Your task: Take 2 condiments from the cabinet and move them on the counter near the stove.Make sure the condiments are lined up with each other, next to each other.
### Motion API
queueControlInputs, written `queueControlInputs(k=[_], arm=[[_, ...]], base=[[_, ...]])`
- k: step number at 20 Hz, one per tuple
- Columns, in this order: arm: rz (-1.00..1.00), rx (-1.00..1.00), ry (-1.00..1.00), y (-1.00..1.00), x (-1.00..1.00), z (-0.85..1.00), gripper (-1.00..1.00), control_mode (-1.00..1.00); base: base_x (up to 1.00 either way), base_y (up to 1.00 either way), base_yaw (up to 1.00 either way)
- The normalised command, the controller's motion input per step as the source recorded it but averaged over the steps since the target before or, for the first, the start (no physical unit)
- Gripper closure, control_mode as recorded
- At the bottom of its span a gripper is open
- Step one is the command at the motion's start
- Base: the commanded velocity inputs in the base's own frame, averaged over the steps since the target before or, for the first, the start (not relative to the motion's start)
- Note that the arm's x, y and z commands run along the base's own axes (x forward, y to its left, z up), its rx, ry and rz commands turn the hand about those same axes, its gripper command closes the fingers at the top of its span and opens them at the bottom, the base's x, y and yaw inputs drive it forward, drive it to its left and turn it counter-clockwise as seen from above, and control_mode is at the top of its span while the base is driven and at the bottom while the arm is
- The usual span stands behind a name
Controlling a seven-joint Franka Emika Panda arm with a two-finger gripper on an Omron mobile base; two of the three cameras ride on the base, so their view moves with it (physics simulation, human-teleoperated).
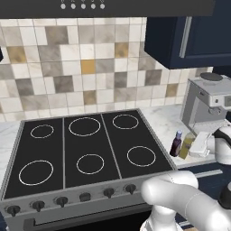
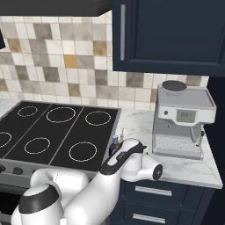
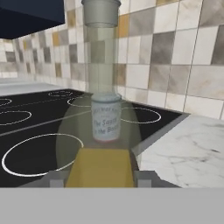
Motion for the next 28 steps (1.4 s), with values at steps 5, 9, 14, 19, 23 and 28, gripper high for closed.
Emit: queueControlInputs(k=[5,9,14,19,23,28], arm=[[0.00,0.00,0.00,0.12,0.01,-0.29,1.00,-1.00],[0.00,0.00,0.00,0.12,0.03,-0.29,1.00,-1.00],[0.00,0.00,0.04,0.14,0.05,-0.29,1.00,-1.00],[0.00,0.00,0.06,0.18,0.00,-0.28,-1.00,-1.00],[0.00,0.00,0.02,0.01,0.00,-0.07,-1.00,-1.00],[0.00,0.00,-0.02,0.00,-0.03,0.01,-1.00,-1.00]], base=[[0.00,0.00,0.00],[0.00,0.00,0.00],[0.00,0.00,0.00],[0.00,0.00,0.00],[0.00,0.00,0.00],[0.00,0.00,0.00]])
